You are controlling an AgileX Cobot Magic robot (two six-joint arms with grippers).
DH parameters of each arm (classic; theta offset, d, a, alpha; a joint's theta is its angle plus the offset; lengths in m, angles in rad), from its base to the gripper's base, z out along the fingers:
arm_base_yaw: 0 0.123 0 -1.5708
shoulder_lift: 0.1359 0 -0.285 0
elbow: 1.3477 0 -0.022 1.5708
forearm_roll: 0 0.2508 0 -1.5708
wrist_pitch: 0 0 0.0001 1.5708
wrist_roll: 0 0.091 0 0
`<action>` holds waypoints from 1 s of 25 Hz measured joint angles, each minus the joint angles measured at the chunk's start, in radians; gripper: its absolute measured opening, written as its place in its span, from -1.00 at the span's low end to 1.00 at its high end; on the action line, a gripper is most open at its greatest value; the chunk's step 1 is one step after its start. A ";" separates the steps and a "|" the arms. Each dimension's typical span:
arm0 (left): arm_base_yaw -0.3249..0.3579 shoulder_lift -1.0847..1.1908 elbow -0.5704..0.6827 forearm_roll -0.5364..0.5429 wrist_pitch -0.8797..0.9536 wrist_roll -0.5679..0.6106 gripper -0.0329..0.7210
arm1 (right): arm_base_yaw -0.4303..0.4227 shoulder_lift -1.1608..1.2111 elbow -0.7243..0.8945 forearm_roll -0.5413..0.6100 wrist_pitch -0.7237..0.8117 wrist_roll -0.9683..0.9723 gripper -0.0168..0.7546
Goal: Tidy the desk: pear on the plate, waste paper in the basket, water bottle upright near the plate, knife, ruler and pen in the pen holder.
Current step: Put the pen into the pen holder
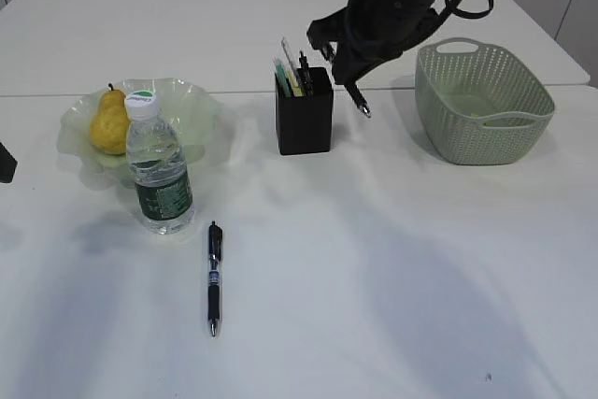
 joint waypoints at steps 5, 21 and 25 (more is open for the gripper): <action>0.000 0.000 0.000 0.000 0.000 0.000 0.43 | 0.000 0.000 0.000 0.008 -0.122 -0.026 -0.78; 0.000 0.000 0.000 0.000 0.003 0.000 0.43 | 0.000 0.125 0.000 0.072 -0.576 -0.090 -0.78; 0.000 0.000 0.000 0.000 0.003 0.000 0.43 | 0.000 0.149 0.000 0.079 -0.660 -0.103 -0.78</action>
